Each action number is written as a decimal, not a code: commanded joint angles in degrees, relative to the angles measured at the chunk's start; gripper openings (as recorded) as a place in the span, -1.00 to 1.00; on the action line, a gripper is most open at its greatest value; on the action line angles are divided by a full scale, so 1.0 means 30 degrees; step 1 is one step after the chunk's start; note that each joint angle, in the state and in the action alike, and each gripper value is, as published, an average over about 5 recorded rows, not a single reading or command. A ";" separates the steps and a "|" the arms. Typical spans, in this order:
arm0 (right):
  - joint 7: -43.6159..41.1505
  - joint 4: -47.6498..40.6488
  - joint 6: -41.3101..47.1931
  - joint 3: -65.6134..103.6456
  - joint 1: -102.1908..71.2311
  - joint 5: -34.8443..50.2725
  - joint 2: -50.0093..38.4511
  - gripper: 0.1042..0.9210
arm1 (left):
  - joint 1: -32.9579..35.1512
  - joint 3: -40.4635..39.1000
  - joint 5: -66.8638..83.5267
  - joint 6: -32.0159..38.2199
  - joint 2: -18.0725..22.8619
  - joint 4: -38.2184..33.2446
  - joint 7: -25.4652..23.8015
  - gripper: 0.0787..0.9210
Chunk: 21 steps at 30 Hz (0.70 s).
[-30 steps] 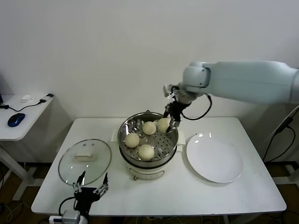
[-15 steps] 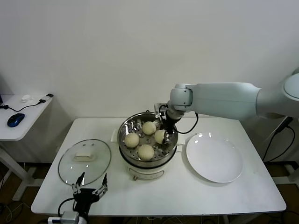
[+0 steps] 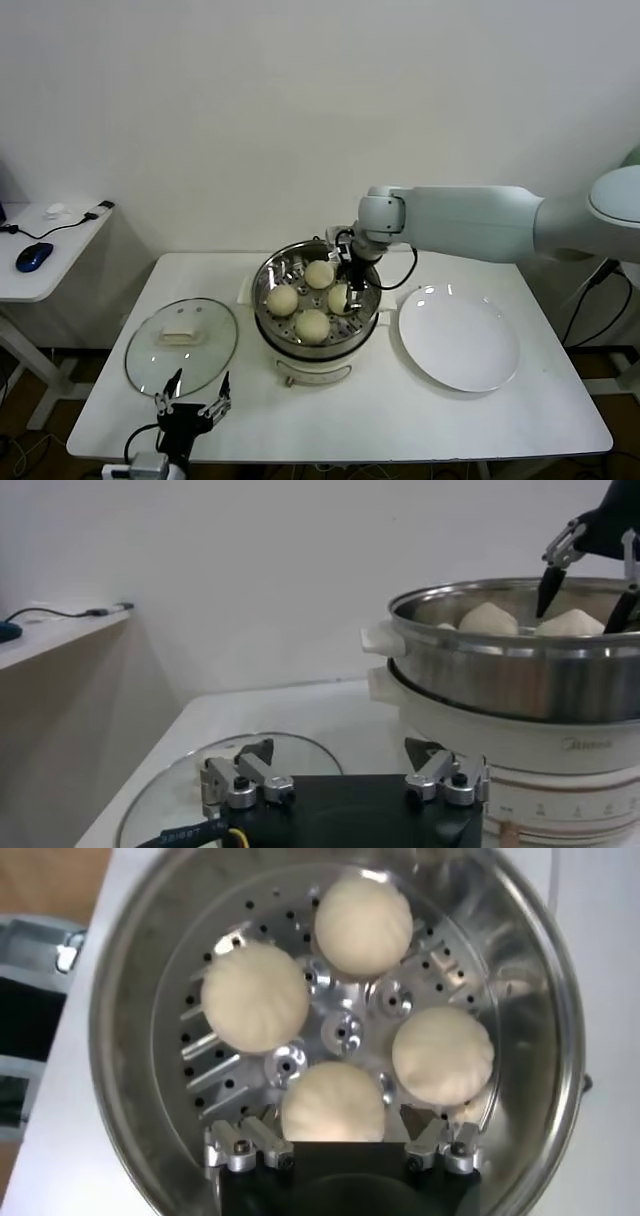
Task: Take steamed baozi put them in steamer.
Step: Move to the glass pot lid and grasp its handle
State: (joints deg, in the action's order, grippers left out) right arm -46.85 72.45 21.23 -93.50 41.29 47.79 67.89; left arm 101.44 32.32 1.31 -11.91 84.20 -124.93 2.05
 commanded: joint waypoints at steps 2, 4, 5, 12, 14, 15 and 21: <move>0.0108 0.1694 -0.1261 0.2185 0.1759 0.1896 -0.4516 0.76 | -0.0359 0.0074 0.1026 -0.0535 -0.0109 -0.0322 0.0147 0.77; 0.2233 0.2098 -0.0935 0.4103 0.0868 0.2297 -0.6209 0.76 | -0.0581 0.0144 0.1067 -0.0378 -0.0153 -0.0202 0.0153 0.77; 0.3816 0.2153 -0.0841 0.5707 -0.0115 0.2359 -0.7151 0.76 | -0.0738 0.0189 0.1074 -0.0314 -0.0161 -0.0104 0.0169 0.77; 1.1347 0.1978 -0.1680 1.7445 -0.8917 0.0231 -1.1807 0.76 | -0.1710 0.0385 0.1166 -0.0142 -0.0445 0.0359 0.0232 0.77; 1.2526 0.2655 -0.2236 1.9795 -1.1653 0.0085 -1.3010 0.76 | -0.2119 0.0592 0.1207 0.0012 -0.0614 0.0652 0.0181 0.77; 1.3021 0.3001 -0.2612 2.0813 -1.3033 0.0006 -1.3577 0.76 | -0.2356 0.0728 0.1234 0.0101 -0.0672 0.0834 0.0139 0.77; 1.3360 0.4388 -0.4151 3.3208 -2.5934 -0.2439 -1.4491 0.76 | -0.3044 0.1159 0.1120 0.0866 -0.0842 0.1375 0.0008 0.77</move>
State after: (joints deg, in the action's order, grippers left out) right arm -19.27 80.36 14.52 -45.12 10.76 47.54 36.57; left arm 95.86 34.49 4.58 -11.51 82.54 -122.89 2.26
